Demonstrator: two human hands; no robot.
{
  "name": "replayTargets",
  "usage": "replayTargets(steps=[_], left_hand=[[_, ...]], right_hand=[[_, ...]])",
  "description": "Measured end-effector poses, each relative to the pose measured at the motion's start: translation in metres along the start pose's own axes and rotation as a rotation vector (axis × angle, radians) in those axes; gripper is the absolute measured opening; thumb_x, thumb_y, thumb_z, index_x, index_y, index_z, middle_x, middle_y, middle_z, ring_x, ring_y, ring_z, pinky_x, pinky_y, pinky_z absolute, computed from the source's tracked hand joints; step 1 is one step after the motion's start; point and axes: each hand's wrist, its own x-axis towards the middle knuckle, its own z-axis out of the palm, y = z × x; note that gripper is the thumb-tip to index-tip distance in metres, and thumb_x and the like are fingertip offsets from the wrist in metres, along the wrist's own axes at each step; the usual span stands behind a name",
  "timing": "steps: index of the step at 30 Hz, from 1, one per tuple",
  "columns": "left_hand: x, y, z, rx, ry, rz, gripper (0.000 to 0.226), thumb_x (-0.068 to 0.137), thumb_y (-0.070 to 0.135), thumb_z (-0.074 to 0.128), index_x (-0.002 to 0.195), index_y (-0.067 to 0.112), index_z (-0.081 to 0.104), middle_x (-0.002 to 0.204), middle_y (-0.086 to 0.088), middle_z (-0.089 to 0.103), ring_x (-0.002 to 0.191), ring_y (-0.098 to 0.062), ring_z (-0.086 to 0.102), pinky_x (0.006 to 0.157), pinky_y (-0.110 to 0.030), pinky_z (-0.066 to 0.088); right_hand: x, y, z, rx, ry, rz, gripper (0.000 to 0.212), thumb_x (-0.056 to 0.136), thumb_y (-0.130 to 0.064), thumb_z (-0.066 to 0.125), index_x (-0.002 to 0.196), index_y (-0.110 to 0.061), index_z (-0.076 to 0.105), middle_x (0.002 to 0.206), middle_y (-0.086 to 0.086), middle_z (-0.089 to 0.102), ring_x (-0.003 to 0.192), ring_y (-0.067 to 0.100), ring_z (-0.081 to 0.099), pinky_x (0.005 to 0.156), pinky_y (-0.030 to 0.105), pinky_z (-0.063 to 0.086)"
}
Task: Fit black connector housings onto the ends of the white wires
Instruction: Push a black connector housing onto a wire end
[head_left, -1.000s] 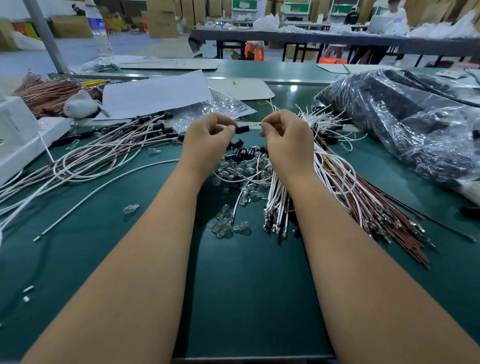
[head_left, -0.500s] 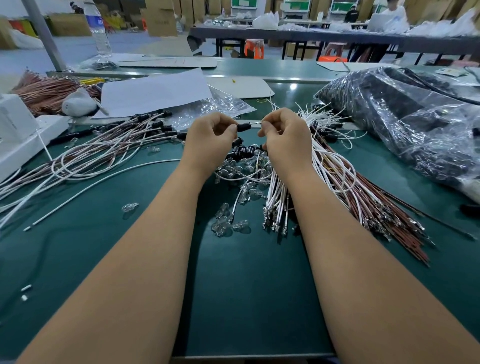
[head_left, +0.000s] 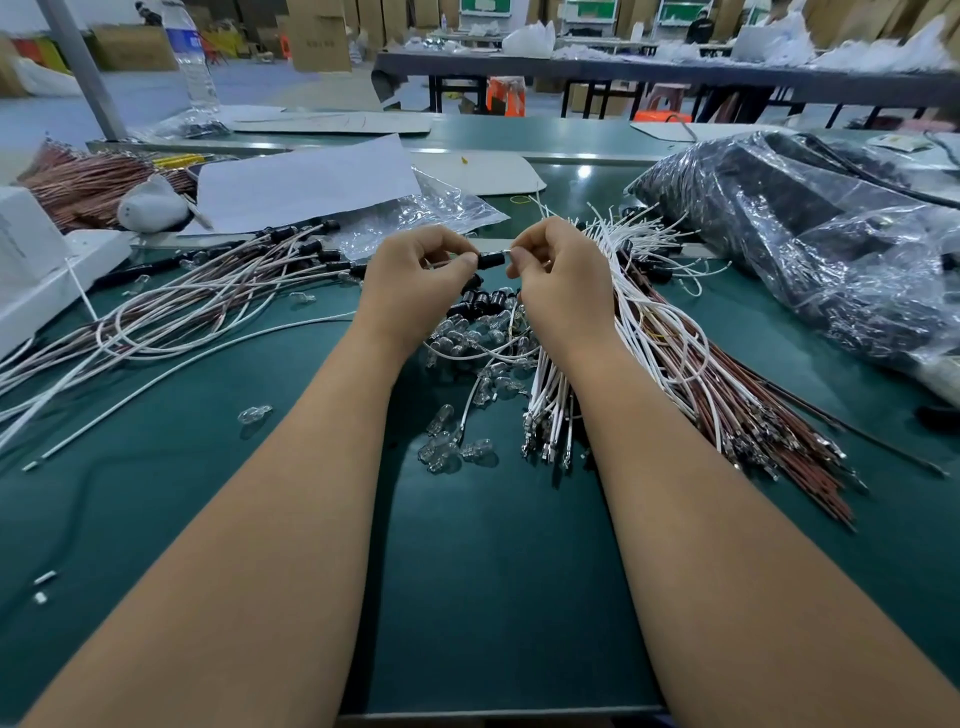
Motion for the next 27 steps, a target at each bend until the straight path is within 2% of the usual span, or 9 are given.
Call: replayTargets(steps=[8, 13, 17, 20, 23, 25, 27], left_hand=[[-0.001, -0.001, -0.002, -0.016, -0.012, 0.011, 0.008, 0.087, 0.015, 0.066, 0.082, 0.017, 0.071, 0.052, 0.001, 0.043, 0.048, -0.010, 0.033, 0.051, -0.020, 0.030], [-0.002, 0.002, 0.000, -0.046, -0.023, 0.008, 0.003, 0.086, 0.011, 0.069, 0.086, 0.011, 0.072, 0.067, -0.006, 0.063, 0.059, -0.012, 0.052, 0.059, -0.022, 0.045], [-0.001, 0.004, 0.002, -0.065, -0.019, -0.009, 0.002, 0.086, 0.008, 0.069, 0.086, 0.008, 0.071, 0.069, -0.002, 0.065, 0.061, -0.008, 0.056, 0.062, -0.019, 0.047], [-0.002, 0.005, 0.002, -0.089, -0.027, -0.021, 0.003, 0.086, 0.008, 0.068, 0.084, 0.008, 0.071, 0.066, -0.006, 0.061, 0.060, -0.013, 0.051, 0.059, -0.019, 0.043], [-0.001, 0.005, 0.001, -0.110, -0.023, -0.026, 0.003, 0.085, 0.010, 0.069, 0.083, 0.010, 0.071, 0.061, -0.003, 0.058, 0.057, -0.014, 0.048, 0.058, -0.022, 0.041], [0.000, 0.005, 0.001, -0.131, -0.013, -0.032, 0.003, 0.085, 0.011, 0.070, 0.082, 0.011, 0.072, 0.057, -0.001, 0.057, 0.057, -0.017, 0.047, 0.059, -0.025, 0.040], [0.001, 0.004, 0.001, -0.157, -0.021, -0.030, 0.002, 0.085, 0.010, 0.071, 0.082, 0.009, 0.071, 0.060, -0.009, 0.061, 0.061, -0.020, 0.050, 0.063, -0.029, 0.042]], right_hand=[[-0.001, -0.001, 0.001, -0.003, -0.002, -0.018, 0.012, 0.093, -0.013, 0.057, 0.084, -0.021, 0.058, 0.073, -0.010, 0.064, 0.073, 0.012, 0.061, 0.066, 0.030, 0.048], [0.000, 0.002, 0.000, 0.010, 0.011, -0.010, 0.011, 0.094, -0.014, 0.056, 0.086, -0.020, 0.059, 0.073, -0.010, 0.063, 0.068, 0.008, 0.057, 0.061, 0.024, 0.043], [0.000, 0.001, 0.001, 0.015, 0.004, -0.007, 0.012, 0.093, -0.013, 0.056, 0.085, -0.021, 0.058, 0.073, -0.010, 0.064, 0.068, 0.007, 0.058, 0.060, 0.022, 0.041], [-0.001, 0.000, 0.001, 0.036, -0.018, 0.004, 0.012, 0.094, -0.012, 0.055, 0.086, -0.020, 0.058, 0.076, -0.007, 0.065, 0.071, 0.013, 0.060, 0.065, 0.029, 0.048], [-0.003, -0.003, -0.001, 0.090, -0.032, 0.017, 0.014, 0.096, -0.009, 0.051, 0.088, -0.019, 0.058, 0.079, 0.000, 0.066, 0.069, 0.023, 0.061, 0.067, 0.039, 0.052], [-0.003, -0.006, -0.003, 0.147, -0.032, 0.037, 0.016, 0.098, -0.009, 0.047, 0.092, -0.020, 0.057, 0.081, 0.004, 0.066, 0.068, 0.025, 0.061, 0.066, 0.042, 0.053], [-0.003, -0.009, -0.003, 0.192, -0.058, 0.061, 0.012, 0.099, -0.012, 0.049, 0.098, -0.019, 0.058, 0.083, 0.008, 0.067, 0.068, 0.024, 0.062, 0.068, 0.042, 0.056]])
